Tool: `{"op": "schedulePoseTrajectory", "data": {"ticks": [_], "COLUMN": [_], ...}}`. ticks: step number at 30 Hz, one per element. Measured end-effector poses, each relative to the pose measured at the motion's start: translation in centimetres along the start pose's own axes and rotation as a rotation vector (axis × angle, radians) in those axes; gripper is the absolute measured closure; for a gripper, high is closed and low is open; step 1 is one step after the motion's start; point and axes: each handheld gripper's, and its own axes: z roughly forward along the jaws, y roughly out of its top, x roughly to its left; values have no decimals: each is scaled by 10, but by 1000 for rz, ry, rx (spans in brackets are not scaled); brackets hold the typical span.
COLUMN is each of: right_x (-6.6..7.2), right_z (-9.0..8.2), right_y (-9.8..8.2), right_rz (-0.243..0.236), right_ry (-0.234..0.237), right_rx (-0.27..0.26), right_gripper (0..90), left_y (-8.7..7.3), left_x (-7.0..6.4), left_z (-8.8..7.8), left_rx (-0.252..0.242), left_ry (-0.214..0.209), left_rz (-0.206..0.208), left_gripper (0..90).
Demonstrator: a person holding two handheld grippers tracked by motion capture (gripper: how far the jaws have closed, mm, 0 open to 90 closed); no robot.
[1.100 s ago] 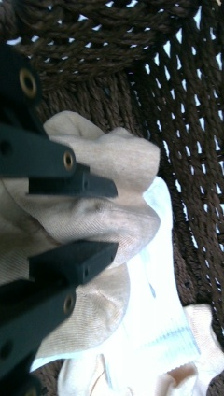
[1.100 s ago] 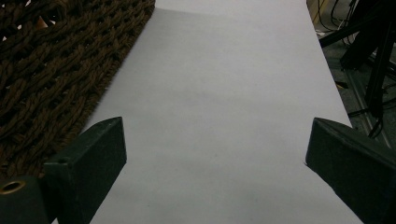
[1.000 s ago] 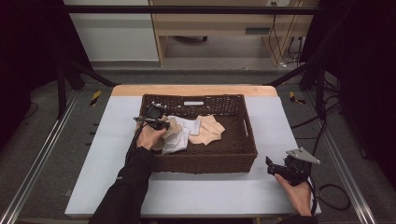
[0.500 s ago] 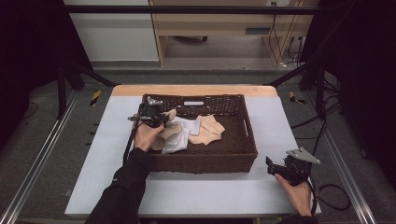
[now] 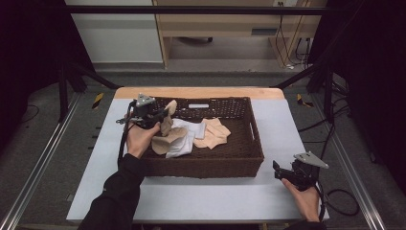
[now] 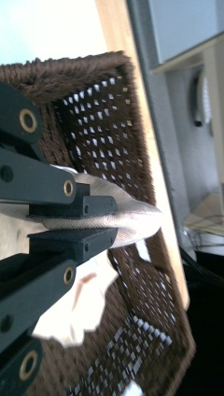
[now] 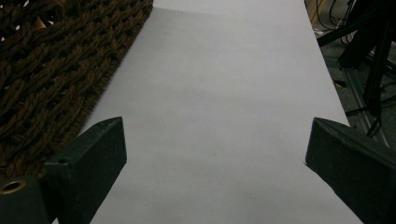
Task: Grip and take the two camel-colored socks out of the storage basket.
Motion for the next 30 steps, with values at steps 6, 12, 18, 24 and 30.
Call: {"op": "schedulePoseTrajectory", "data": {"ticks": [6,12,18,24,30], "right_x": [0,0,0,0,0], "right_z": [0,0,0,0,0], "right_y": [0,0,0,0,-1], "right_rz": [0,-2,-2,-2,-3], "right_ry": [-1,-3,-4,-4,-5], "right_rx": [1,2,3,3,6], "right_gripper": [55,55,55,55,56], "left_y": [8,12,16,18,17], "left_x": [-6,-8,-12,-13,-14], "left_z": [-24,-46,-64,-80,-94], "left_rx": [-70,-116,-165,-198,-230], "left_ry": [-34,-49,-74,-91,-113], "left_rz": [10,21,24,30,31], "left_gripper": [835,836,836,837,837]}}
